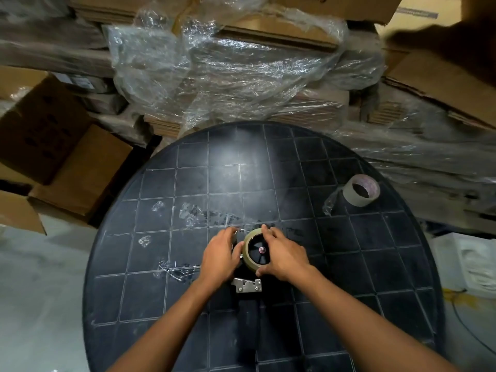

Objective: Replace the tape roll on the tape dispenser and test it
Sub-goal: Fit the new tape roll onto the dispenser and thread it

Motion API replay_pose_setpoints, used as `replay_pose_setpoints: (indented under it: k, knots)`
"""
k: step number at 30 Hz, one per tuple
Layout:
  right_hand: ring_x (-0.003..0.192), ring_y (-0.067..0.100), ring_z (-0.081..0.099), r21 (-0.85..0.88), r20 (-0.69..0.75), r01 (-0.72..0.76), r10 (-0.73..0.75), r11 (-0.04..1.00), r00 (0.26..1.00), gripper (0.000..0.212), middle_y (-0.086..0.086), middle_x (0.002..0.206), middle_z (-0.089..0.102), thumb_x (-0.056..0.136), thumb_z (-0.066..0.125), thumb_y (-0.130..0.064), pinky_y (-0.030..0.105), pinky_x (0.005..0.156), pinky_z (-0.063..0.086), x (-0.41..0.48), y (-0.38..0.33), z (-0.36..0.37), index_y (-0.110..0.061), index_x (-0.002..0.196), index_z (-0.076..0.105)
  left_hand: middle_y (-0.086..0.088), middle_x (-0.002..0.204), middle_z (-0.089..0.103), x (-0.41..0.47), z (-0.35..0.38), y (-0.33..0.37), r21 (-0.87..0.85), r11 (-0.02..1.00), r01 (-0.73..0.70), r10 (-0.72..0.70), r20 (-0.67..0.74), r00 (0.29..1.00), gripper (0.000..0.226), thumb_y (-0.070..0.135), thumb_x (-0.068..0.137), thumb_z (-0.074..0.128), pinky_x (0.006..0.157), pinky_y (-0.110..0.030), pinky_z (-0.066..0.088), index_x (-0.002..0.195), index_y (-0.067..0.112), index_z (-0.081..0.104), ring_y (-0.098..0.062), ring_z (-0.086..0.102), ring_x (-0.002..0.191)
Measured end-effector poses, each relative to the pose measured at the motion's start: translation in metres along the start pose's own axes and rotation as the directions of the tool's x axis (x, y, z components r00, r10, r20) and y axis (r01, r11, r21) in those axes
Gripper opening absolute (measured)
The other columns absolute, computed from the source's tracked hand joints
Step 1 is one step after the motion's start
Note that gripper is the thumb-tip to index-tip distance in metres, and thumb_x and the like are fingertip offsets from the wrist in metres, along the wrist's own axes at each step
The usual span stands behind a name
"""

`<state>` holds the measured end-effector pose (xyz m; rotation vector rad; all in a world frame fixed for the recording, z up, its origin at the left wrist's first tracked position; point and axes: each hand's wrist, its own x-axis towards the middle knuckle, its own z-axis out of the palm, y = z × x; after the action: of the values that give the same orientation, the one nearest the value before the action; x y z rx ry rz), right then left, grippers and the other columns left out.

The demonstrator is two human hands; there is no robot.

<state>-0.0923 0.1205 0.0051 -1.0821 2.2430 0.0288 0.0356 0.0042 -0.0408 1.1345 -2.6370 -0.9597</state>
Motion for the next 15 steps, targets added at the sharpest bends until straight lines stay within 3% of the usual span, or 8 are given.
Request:
replay_pose_setpoints:
  k: [4,8,12,15]
  knots:
    - [0.137,0.033,0.042,-0.033,0.016,-0.003,0.003,0.999,1.0,0.125,0.005,0.162,0.019,0.066,0.086,-0.049,0.051,0.105,0.041,0.0,-0.005,-0.008,-0.022,0.157,0.006,-0.006,0.115,0.064,0.003,-0.001,-0.003,0.043,0.999,-0.028,0.027,0.038,0.999,0.035,0.036,0.092,0.054,0.085,-0.037,0.046,0.121,0.016,0.054,-0.027,0.058,0.104]
    - [0.148,0.034,0.017,-0.049,0.007,0.119,-0.119,0.992,0.993,0.121,0.002,0.167,-0.005,0.067,0.084,-0.05,0.052,0.112,0.036,0.001,-0.004,-0.011,-0.016,0.156,0.011,-0.007,0.131,0.055,0.0,-0.01,0.001,0.043,0.999,-0.008,0.002,0.146,0.989,0.052,0.043,0.093,0.051,0.098,-0.039,0.042,0.138,0.017,0.043,-0.028,0.046,0.121]
    - [0.149,0.027,0.016,-0.054,-0.01,0.236,-0.237,0.97,0.972,0.107,-0.006,0.166,0.009,0.073,0.081,-0.046,0.049,0.11,0.038,0.004,-0.001,-0.006,-0.024,0.156,0.018,-0.003,0.136,0.05,-0.008,-0.002,0.003,0.316,0.945,-0.082,0.045,0.122,0.992,0.072,0.059,0.091,0.039,0.093,-0.043,0.048,0.148,0.019,0.025,-0.027,0.042,0.121]
    - [0.149,0.025,0.018,-0.032,-0.022,0.228,-0.228,0.973,0.973,0.108,-0.007,0.165,0.014,0.07,0.084,-0.045,0.052,0.109,0.038,0.006,-0.002,-0.007,-0.026,0.155,0.02,-0.001,0.136,0.049,-0.009,0.0,0.003,0.373,0.924,-0.091,0.055,0.106,0.993,0.073,0.062,0.091,0.036,0.091,-0.044,0.049,0.149,0.019,0.024,-0.025,0.042,0.12]
